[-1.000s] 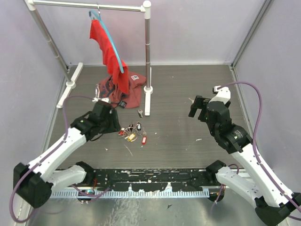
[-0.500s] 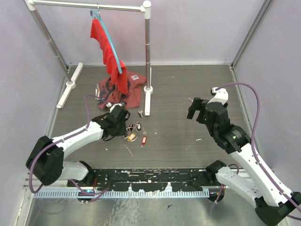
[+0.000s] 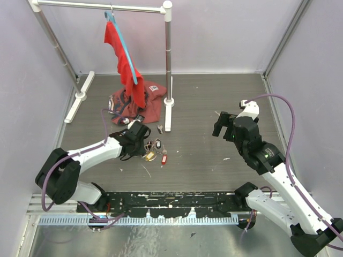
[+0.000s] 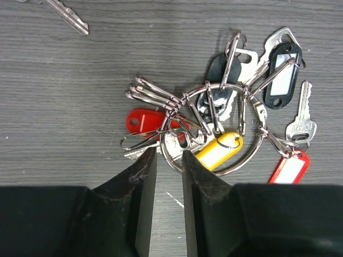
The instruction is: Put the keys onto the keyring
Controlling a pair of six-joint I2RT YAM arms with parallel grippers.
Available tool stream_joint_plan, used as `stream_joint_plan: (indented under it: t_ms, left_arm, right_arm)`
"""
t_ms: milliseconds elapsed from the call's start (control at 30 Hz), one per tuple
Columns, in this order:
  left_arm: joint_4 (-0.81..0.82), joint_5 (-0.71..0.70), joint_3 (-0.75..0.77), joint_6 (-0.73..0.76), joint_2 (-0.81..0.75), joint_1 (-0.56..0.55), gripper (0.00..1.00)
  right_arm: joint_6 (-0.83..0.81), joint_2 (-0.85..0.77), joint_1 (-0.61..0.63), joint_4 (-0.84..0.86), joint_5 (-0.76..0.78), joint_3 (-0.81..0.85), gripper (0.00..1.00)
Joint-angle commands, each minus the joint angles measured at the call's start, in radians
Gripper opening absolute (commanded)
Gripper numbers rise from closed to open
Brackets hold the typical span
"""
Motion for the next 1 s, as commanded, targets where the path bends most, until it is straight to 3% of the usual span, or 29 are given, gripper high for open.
stream_joint_plan:
  t_ms: [0,633,967]
  left_arm:
    - [0.002,-0.038,-0.014,-0.016,0.007,-0.003,0.32]
    - [0.050,-0.044,-0.020,-0.011,0.089,-0.007,0.30]
    - [0.035,-0.057,-0.016,-0.004,0.070,-0.007,0.02]
  right_arm:
    - [0.009,-0.002,-0.002,0.019,-0.002,0.009,1.00]
    - [0.015,-0.009,-0.002,0.009,-0.018,0.007,1.00]
    - [0.016,-0.018,-0.002,0.000,-0.018,0.013,1.00]
